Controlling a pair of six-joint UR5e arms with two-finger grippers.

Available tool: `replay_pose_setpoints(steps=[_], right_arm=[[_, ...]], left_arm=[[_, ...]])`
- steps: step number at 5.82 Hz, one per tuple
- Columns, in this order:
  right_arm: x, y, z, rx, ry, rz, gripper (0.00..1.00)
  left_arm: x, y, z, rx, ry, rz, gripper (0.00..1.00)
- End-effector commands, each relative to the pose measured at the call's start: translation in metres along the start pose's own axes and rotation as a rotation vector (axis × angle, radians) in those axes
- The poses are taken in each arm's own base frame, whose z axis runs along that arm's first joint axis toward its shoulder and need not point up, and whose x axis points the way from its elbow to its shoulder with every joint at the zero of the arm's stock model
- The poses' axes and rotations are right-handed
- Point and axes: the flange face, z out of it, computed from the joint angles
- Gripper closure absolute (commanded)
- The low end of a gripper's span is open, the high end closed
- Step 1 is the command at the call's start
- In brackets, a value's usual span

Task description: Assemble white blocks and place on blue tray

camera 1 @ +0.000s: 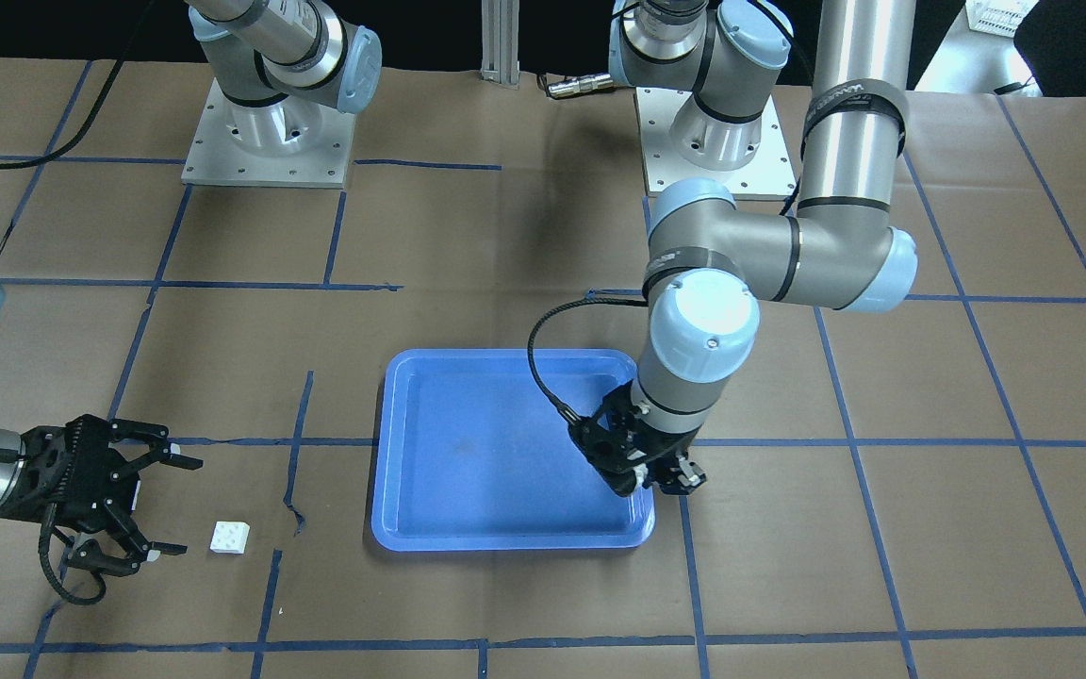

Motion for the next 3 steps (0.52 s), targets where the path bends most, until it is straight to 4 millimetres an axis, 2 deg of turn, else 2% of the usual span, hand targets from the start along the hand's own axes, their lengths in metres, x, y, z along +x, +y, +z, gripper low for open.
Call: replay_pose_setpoints(steps=[1, 2, 3], right_arm=[[0.007, 0.024, 0.023, 0.038, 0.005, 0.007, 0.0], [0.003, 0.035, 0.039, 0.047, -0.021, 0.024, 0.0], [0.002, 0.036, 0.041, 0.048, -0.023, 0.016, 0.0]], left_arm=[[0.054, -0.037, 0.016, 0.008, 0.029, 0.353, 0.97], [0.087, -0.048, 0.027, 0.006, 0.062, 0.428, 0.96], [0.1, -0.049, 0.037, -0.003, 0.08, 0.454, 0.96]])
